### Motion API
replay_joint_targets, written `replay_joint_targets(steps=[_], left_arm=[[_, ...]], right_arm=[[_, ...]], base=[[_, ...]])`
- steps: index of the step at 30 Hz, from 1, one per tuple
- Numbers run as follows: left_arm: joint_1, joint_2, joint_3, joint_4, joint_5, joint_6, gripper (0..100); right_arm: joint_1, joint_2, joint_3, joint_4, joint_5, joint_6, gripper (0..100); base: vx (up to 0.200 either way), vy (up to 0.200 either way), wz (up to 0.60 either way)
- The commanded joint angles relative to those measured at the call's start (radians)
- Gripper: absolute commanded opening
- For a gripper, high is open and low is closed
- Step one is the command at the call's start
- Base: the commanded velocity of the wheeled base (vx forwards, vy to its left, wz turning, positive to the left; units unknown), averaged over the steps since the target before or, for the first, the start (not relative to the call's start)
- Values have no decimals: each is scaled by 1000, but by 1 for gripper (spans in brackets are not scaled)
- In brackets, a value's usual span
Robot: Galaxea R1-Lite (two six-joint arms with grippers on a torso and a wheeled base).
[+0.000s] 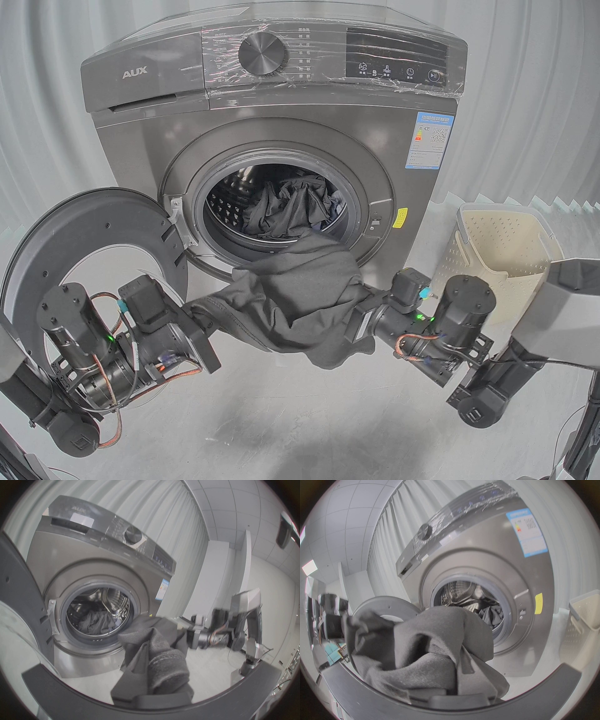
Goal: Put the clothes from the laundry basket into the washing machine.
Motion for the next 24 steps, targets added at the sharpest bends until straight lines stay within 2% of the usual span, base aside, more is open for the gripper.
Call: replay_joint_targets(steps=[1,12,13,16,19,24], left_arm=[[7,89,33,-1,2,36,0],[26,128,58,-1,6,80,0],[23,129,53,-1,9,73,100],[26,137,65,1,5,68,100],[24,169,107,-2,-1,83,100],[16,195,141,-2,-3,108,100]], right_arm=[[-23,-122,41,0,2,1,0],[-6,-125,30,0,0,6,0],[-12,-125,30,0,0,4,0],[-29,-125,27,-1,3,1,0],[-58,-122,18,-1,6,1,0],[-61,-130,-25,-1,2,7,0]], base=[[0,0,0],[0,0,0],[0,0,0],[0,0,0],[0,0,0],[0,0,0]])
